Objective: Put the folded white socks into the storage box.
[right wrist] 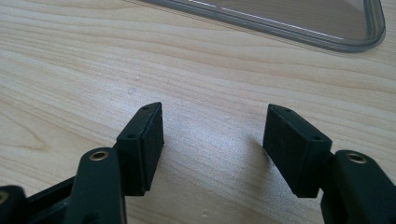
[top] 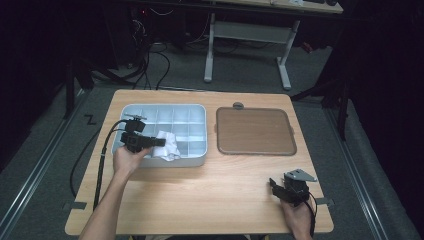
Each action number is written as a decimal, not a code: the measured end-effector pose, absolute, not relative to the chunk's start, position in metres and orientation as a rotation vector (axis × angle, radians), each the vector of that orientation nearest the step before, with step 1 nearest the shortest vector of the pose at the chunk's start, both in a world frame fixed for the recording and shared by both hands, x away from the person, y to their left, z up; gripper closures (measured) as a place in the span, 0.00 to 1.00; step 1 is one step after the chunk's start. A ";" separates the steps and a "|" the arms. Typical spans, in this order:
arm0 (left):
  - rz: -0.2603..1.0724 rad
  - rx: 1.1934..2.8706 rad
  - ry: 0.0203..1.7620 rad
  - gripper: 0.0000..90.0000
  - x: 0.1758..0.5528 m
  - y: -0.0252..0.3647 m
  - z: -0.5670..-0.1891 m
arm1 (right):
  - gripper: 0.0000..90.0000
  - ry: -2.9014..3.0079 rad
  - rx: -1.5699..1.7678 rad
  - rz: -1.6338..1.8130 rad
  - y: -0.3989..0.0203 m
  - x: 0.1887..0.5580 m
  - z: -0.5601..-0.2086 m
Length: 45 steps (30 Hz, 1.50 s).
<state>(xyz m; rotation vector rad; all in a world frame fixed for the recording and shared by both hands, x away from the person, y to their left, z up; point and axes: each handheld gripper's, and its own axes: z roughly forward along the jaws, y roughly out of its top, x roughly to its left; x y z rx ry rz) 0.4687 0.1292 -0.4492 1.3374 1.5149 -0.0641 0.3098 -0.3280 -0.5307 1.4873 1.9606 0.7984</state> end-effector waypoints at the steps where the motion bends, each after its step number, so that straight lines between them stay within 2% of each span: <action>1: -0.060 1.345 1.519 0.81 0.469 0.129 -0.450 | 0.43 1.961 1.489 0.800 -0.328 0.310 -0.531; 15: 0.038 1.456 1.532 0.81 0.469 0.123 -0.465 | 0.43 1.968 1.495 0.813 -0.329 0.310 -0.531; 45: 0.171 1.574 1.539 0.83 0.468 0.113 -0.478 | 0.43 1.976 1.501 0.825 -0.330 0.311 -0.531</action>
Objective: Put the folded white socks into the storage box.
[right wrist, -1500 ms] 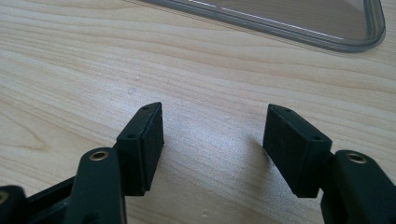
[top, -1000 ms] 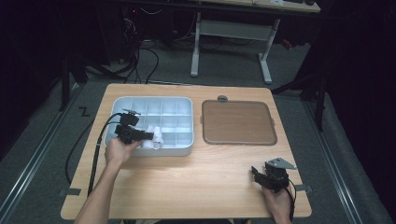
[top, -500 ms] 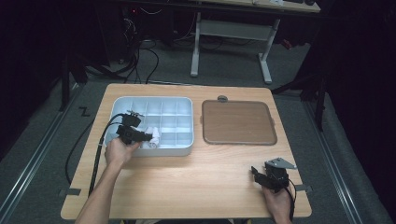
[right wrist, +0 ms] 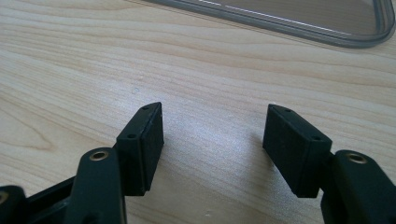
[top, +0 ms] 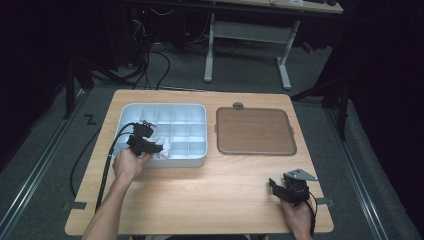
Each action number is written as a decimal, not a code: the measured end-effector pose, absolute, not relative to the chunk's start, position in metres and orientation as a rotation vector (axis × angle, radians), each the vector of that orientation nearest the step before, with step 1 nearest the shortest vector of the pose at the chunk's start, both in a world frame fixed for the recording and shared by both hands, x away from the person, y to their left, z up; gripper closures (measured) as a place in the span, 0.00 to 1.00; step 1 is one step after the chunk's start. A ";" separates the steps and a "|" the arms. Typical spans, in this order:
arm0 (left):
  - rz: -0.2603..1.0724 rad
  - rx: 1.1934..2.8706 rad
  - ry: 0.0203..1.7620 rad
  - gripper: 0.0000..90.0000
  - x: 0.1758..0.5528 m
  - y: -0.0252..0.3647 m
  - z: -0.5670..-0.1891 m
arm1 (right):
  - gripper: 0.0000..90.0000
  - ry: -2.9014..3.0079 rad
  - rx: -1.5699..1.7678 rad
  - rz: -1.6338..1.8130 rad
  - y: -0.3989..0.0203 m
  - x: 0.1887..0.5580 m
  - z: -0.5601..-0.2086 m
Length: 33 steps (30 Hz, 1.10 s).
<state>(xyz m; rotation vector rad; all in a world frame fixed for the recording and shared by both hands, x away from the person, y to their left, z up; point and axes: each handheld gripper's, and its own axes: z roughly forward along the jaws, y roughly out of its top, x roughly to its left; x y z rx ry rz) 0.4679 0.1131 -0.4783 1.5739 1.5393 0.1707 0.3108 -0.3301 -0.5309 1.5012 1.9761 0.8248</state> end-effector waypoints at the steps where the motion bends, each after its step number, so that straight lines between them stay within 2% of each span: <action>1: 0.171 1.574 1.541 0.83 0.468 0.113 -0.478 | 0.43 1.976 1.503 0.825 -0.330 0.311 -0.531; 33: 0.207 1.638 1.545 0.83 0.467 0.104 -0.491 | 0.43 1.977 1.501 0.826 -0.330 0.311 -0.531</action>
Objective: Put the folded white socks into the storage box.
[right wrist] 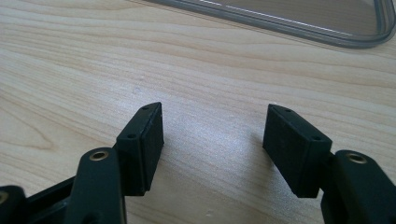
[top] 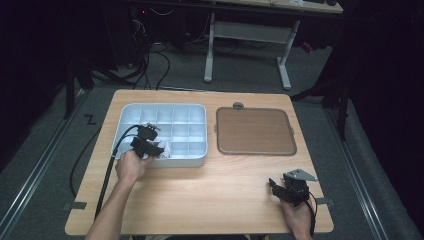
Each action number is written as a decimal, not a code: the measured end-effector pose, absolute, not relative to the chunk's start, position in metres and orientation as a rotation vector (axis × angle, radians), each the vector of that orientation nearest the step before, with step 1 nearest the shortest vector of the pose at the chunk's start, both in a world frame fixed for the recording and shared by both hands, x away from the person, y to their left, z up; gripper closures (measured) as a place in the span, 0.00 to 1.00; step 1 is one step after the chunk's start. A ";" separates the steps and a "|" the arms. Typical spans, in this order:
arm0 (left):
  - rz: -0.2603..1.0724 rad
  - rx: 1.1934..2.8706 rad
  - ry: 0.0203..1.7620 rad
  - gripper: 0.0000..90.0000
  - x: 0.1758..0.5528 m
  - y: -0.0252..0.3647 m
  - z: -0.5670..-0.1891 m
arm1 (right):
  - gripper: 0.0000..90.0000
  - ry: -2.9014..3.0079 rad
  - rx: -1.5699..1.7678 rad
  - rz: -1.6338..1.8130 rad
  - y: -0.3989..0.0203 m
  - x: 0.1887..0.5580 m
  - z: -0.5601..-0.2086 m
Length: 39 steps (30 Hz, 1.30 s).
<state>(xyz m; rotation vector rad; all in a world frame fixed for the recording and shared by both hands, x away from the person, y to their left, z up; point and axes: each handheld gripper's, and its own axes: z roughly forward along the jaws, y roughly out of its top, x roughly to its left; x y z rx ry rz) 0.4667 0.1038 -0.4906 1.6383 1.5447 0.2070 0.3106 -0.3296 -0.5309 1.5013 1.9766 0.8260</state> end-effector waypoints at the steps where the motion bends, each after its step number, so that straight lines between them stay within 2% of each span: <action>1: 0.206 1.622 1.545 0.82 0.466 0.104 -0.490 | 0.43 1.977 1.502 0.827 -0.330 0.311 -0.531; 17: 0.199 1.551 1.517 0.69 0.462 0.111 -0.476 | 0.43 1.977 1.502 0.826 -0.330 0.311 -0.531; 23: 0.222 1.514 1.511 0.57 0.459 0.114 -0.468 | 0.43 1.977 1.501 0.827 -0.330 0.311 -0.531; 39: 0.201 1.506 1.448 0.35 0.431 0.107 -0.448 | 0.43 1.977 1.505 0.828 -0.330 0.311 -0.531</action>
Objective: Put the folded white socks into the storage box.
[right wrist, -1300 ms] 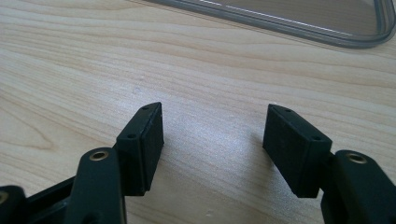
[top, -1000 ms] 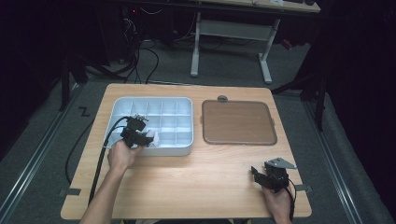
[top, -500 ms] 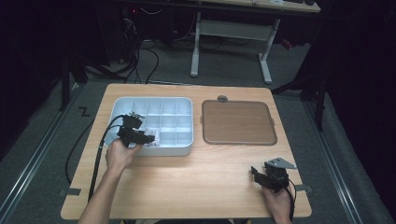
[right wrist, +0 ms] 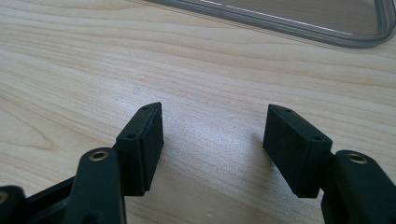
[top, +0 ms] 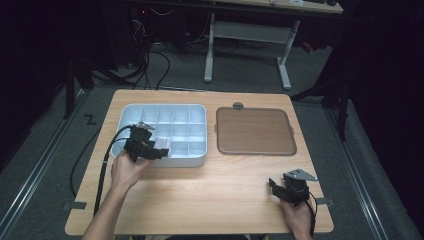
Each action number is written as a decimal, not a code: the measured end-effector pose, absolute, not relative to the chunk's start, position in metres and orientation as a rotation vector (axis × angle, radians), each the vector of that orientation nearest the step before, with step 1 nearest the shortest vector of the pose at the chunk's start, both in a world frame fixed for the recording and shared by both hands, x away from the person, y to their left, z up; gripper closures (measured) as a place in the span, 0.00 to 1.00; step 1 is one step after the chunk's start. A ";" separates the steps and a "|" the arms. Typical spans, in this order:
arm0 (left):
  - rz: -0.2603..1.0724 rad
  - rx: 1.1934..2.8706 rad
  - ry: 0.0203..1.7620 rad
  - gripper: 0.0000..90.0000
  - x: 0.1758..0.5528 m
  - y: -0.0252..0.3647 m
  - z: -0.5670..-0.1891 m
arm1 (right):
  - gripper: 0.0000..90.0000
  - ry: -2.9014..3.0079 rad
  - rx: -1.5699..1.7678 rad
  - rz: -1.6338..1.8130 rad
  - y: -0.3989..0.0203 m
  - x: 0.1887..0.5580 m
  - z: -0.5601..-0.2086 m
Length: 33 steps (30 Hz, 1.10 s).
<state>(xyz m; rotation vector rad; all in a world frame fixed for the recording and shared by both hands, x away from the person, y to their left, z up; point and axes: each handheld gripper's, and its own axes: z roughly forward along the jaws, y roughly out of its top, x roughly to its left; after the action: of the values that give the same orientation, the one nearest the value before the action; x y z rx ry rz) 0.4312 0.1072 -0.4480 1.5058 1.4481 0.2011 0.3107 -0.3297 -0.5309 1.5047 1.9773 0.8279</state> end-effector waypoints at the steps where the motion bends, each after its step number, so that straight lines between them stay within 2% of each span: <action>1: 0.212 1.508 1.450 0.33 0.431 0.106 -0.448 | 0.43 1.979 1.501 0.828 -0.330 0.311 -0.531; 7: 0.239 1.524 1.463 0.31 0.433 0.103 -0.455 | 0.43 1.978 1.509 0.829 -0.330 0.311 -0.531; 11: 0.255 1.532 1.468 0.36 0.437 0.102 -0.459 | 0.43 1.978 1.507 0.828 -0.330 0.311 -0.531; 22: 0.337 1.563 1.484 0.65 0.446 0.101 -0.466 | 0.43 1.979 1.511 0.830 -0.330 0.311 -0.531; 28: 0.349 1.585 1.490 0.84 0.449 0.099 -0.468 | 0.43 1.980 1.513 0.831 -0.330 0.311 -0.531; 33: 0.360 1.614 1.484 0.91 0.450 0.096 -0.469 | 0.43 1.980 1.513 0.832 -0.330 0.311 -0.531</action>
<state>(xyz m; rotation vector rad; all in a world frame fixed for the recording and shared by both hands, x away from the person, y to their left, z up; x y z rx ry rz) 0.4505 0.0957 -0.4690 1.6137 1.4840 0.3599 0.3108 -0.3302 -0.5308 1.5127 1.9803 0.8323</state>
